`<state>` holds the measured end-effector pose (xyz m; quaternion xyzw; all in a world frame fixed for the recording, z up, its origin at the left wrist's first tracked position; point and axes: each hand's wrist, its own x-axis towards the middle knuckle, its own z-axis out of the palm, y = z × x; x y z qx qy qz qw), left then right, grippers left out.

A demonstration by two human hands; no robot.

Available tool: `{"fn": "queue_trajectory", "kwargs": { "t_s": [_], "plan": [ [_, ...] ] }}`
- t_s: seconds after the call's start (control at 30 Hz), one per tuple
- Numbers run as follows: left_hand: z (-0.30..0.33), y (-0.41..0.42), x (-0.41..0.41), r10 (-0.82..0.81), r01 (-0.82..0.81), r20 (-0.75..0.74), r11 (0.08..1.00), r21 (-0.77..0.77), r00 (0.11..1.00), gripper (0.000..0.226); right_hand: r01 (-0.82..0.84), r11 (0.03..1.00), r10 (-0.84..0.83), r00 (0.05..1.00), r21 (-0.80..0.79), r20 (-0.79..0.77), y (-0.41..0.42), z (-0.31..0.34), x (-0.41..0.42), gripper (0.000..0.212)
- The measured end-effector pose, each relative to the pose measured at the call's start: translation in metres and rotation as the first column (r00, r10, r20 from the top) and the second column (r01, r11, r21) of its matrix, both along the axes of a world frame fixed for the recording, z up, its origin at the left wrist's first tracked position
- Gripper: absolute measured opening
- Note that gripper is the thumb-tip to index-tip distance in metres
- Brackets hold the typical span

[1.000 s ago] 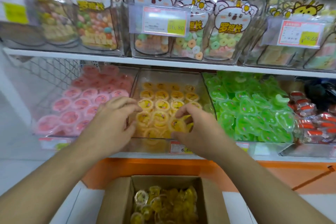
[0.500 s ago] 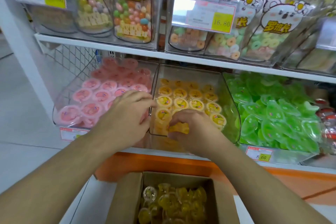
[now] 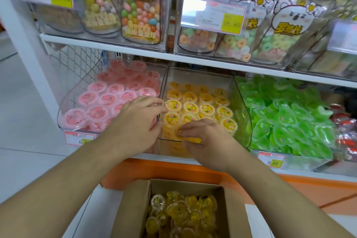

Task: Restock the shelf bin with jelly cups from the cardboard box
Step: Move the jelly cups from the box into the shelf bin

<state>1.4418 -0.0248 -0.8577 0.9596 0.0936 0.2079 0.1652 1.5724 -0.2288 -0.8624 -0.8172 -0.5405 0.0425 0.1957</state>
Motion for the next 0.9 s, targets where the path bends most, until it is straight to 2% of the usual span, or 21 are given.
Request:
{"fn": "queue_trajectory", "kwargs": {
  "t_s": [0.17,0.27,0.33,0.43,0.53,0.63,0.73,0.8,0.9],
  "plan": [
    [0.009,-0.018,-0.014,0.008,-0.005,0.036,0.997,-0.071,0.999,0.034,0.013,0.999,-0.011,0.999,0.046,-0.048,-0.017,0.002,-0.004,0.041],
    [0.015,-0.034,-0.026,0.013,-0.005,0.055,0.990,-0.140,0.998,0.030,0.011,0.982,0.011,0.994,0.189,-0.111,-0.030,0.005,-0.015,0.031],
    [0.006,-0.045,-0.034,-0.012,0.013,0.004,0.984,-0.179,1.000,0.026,0.012,0.976,0.020,0.989,0.218,-0.146,-0.038,0.001,-0.026,0.024],
    [-0.026,-0.062,-0.047,-0.065,0.040,-0.112,0.977,-0.207,0.992,0.026,0.033,0.994,-0.008,0.973,0.101,-0.232,-0.049,-0.024,-0.041,0.020],
    [-0.079,-0.077,-0.064,-0.049,-0.022,-0.310,0.975,-0.221,0.949,0.035,-0.001,0.992,-0.032,0.963,-0.124,-0.266,-0.060,-0.068,-0.051,0.021],
    [-0.145,-0.081,-0.084,-0.036,-0.073,-0.456,0.973,-0.221,0.889,0.055,-0.024,0.932,-0.114,0.929,-0.363,-0.353,-0.078,-0.124,-0.051,0.035],
    [-0.199,-0.074,-0.098,-0.007,-0.133,-0.571,0.970,-0.202,0.821,0.079,-0.032,0.863,-0.218,0.877,-0.505,-0.429,-0.090,-0.172,-0.048,0.053],
    [-0.223,-0.071,-0.101,0.006,-0.182,-0.609,0.957,-0.228,0.793,0.086,-0.058,0.830,-0.265,0.835,-0.555,-0.483,-0.091,-0.193,-0.047,0.055],
    [-0.246,-0.069,-0.097,0.013,-0.210,-0.580,0.938,-0.275,0.814,0.089,-0.101,0.806,-0.305,0.774,-0.583,-0.555,-0.083,-0.228,-0.046,0.048]
  ]
}}
